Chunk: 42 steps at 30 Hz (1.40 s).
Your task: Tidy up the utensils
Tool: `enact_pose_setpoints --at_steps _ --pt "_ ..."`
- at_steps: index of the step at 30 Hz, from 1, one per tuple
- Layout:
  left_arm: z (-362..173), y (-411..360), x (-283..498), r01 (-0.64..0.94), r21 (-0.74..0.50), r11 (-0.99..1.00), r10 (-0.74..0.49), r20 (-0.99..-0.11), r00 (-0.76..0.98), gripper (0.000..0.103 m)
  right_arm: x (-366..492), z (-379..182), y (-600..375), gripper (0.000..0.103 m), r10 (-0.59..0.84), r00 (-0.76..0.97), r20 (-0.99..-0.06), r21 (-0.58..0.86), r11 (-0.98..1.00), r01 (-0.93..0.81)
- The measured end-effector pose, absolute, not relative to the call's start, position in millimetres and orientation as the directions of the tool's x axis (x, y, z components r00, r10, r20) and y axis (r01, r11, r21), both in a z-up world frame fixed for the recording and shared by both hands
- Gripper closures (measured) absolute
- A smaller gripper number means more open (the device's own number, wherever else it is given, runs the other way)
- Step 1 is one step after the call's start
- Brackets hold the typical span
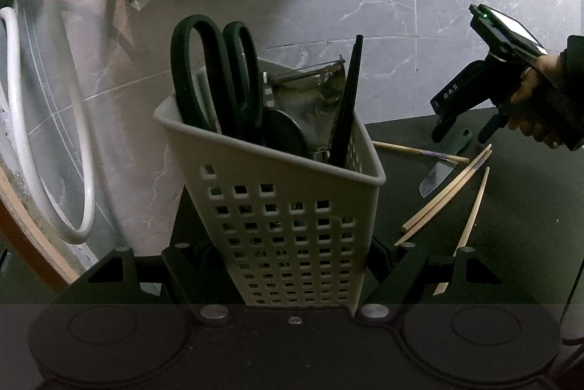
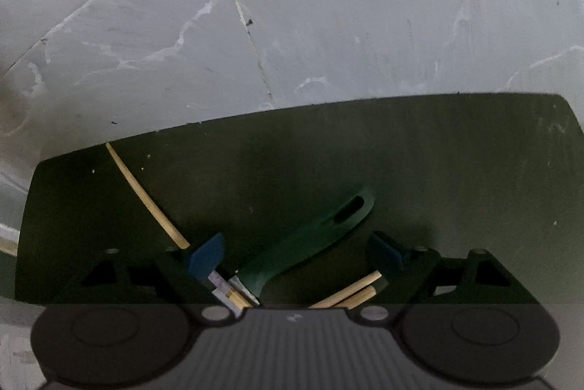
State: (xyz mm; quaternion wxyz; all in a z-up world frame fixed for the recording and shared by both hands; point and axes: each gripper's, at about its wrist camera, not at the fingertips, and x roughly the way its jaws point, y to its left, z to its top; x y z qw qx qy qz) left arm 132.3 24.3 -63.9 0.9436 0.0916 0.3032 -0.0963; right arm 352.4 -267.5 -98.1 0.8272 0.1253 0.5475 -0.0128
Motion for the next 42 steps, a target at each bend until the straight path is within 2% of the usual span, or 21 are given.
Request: enact_pose_setpoints --at_steps 8,10,12,17,21,27,34,42 --pt "-64 24 132 0.237 0.114 0.965 -0.125 -0.590 0.798 0.025 348 -103 -265 0.011 0.091 0.427 -0.900 0.189 0.962 0.195" --pt "-64 24 132 0.237 0.115 0.965 -0.125 -0.590 0.797 0.025 346 -104 -262 0.015 0.076 0.439 -0.895 0.173 0.967 0.186" --pt "-64 24 133 0.237 0.115 0.965 -0.126 -0.590 0.797 0.025 346 -105 -257 0.024 0.048 0.448 -0.893 0.138 0.975 0.172" --pt "-64 24 133 0.237 0.114 0.965 -0.126 -0.590 0.797 0.025 345 -106 -254 0.036 0.018 0.463 -0.886 0.100 0.983 0.152" --pt "-64 24 133 0.238 0.114 0.965 -0.126 -0.590 0.797 0.025 346 -107 -251 0.051 -0.005 0.476 -0.879 0.068 0.989 0.135" --pt "-64 24 133 0.238 0.115 0.965 -0.126 -0.590 0.797 0.025 348 -109 -254 0.071 0.053 0.517 -0.854 0.122 0.987 0.100" --pt "-63 24 133 0.238 0.115 0.965 -0.126 -0.590 0.797 0.025 337 -113 -264 0.075 0.125 0.571 -0.812 0.197 0.978 0.067" --pt "-64 24 133 0.237 0.114 0.965 -0.126 -0.590 0.798 0.025 341 -110 -263 0.070 0.119 0.565 -0.816 0.204 0.975 0.089"
